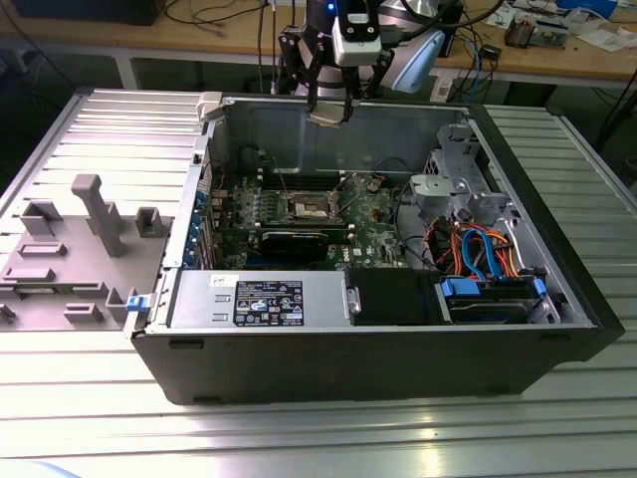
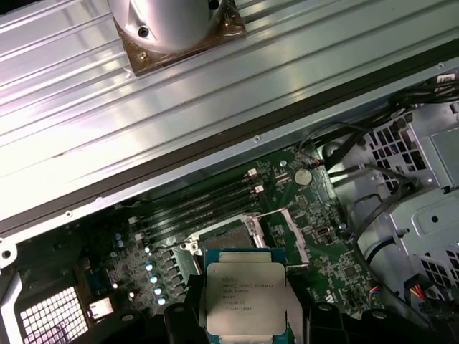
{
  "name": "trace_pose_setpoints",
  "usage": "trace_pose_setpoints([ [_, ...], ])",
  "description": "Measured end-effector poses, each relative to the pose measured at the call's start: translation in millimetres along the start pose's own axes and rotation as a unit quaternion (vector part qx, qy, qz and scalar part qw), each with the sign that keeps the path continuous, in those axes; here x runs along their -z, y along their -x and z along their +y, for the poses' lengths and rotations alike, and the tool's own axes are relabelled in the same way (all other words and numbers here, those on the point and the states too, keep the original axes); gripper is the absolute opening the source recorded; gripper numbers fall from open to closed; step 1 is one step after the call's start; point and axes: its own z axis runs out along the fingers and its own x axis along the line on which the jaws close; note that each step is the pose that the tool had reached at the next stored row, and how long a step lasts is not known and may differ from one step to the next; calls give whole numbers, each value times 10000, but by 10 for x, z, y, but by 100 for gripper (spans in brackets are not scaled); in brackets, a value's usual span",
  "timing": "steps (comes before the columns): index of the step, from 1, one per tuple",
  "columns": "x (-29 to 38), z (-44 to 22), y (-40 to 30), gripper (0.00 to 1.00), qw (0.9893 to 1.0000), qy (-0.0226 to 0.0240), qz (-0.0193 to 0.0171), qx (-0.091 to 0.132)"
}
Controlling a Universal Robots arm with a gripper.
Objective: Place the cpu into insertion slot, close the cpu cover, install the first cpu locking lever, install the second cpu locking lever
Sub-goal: 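Place the cpu into insertion slot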
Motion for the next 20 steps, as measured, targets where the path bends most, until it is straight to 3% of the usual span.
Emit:
trace_pose_setpoints([
  [20, 0, 0, 0, 53, 9998, 4, -17, -185],
])
